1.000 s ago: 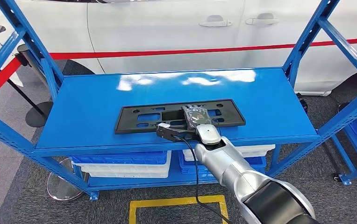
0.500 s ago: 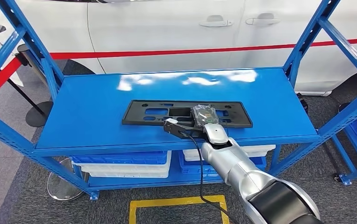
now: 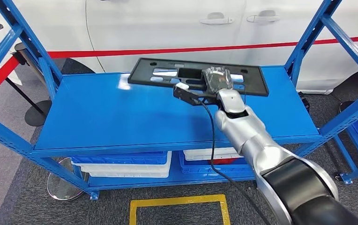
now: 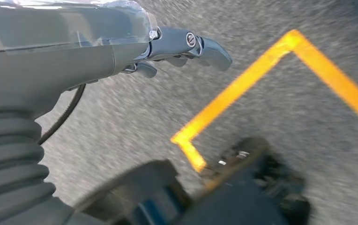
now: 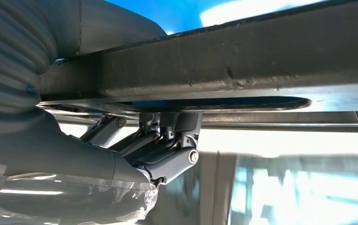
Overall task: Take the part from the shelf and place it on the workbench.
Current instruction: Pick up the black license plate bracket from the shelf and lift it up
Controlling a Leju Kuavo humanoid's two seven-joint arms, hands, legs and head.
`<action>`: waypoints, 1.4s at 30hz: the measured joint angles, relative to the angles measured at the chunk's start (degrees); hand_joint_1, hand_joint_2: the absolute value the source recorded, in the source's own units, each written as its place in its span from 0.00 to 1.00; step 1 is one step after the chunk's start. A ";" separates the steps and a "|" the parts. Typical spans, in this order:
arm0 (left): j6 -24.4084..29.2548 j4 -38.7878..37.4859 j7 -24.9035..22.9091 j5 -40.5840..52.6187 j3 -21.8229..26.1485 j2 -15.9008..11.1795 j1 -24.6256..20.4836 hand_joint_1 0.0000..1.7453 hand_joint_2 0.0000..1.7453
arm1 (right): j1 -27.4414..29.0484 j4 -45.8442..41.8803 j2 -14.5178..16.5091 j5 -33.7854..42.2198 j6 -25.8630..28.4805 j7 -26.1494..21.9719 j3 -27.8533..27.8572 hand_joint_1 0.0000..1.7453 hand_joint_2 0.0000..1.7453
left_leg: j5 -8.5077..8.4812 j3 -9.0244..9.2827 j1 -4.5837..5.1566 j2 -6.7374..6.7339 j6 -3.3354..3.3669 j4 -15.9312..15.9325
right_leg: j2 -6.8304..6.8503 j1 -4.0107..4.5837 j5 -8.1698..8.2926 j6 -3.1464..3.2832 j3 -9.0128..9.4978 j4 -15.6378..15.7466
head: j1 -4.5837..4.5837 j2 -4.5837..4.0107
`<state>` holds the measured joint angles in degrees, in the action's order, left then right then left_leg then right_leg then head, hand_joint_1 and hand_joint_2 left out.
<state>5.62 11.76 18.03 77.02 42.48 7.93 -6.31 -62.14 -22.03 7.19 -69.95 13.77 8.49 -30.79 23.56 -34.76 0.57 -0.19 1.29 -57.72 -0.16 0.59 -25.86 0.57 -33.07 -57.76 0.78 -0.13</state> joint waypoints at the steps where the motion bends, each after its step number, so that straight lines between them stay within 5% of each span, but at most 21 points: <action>1: -0.13 0.00 1.38 -0.51 0.39 0.08 -0.08 0.00 0.00 | -1.65 -0.73 -0.30 -0.03 -0.58 -0.19 0.01 1.00 1.00 | 0.00 -0.03 0.00 0.01 0.00 0.00 | 0.01 0.00 0.00 0.00 -0.02 0.00 | -0.01 0.00; 12: -4.56 0.00 10.50 -4.21 2.88 0.25 -1.61 0.00 0.00 | -10.85 -9.05 -3.33 0.85 -5.54 -0.79 0.05 1.00 1.00 | 0.01 -0.14 0.00 0.03 0.00 0.01 | 0.02 0.00 -0.02 -0.01 -0.11 0.00 | -0.01 -0.01; 32: -4.51 0.00 5.92 -5.33 3.07 0.25 -2.02 0.00 0.00 | -7.65 -9.69 -5.03 4.46 -1.04 -2.62 0.39 1.00 1.00 | 0.02 -0.15 0.00 0.02 0.00 0.01 | 0.01 0.00 -0.02 -0.01 -0.14 0.00 | -0.01 -0.01; 35: -4.30 0.00 6.19 -6.44 3.26 0.25 -1.93 0.00 0.00 | -6.54 -11.42 -5.04 11.17 -0.22 -6.32 1.97 1.00 1.00 | 0.01 -0.17 0.00 0.03 0.00 0.01 | 0.02 0.01 -0.02 0.00 -0.12 0.00 | -0.01 0.00; 42: -2.69 0.00 5.22 -8.81 4.71 0.17 -0.89 0.00 0.00 | -0.15 -27.94 -4.43 41.82 -3.10 -15.31 8.33 1.00 1.00 | 0.03 -0.24 0.00 0.16 0.00 0.01 | 0.12 0.00 -0.09 0.00 -0.17 -0.01 | 0.00 -0.01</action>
<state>2.93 11.76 23.25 68.21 47.18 8.10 -7.21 -62.29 -49.97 2.77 -28.14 10.68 -6.82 -22.46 23.58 -35.00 0.57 -0.03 1.29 -57.71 -0.04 0.60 -25.95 0.57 -33.24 -57.77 0.78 -0.13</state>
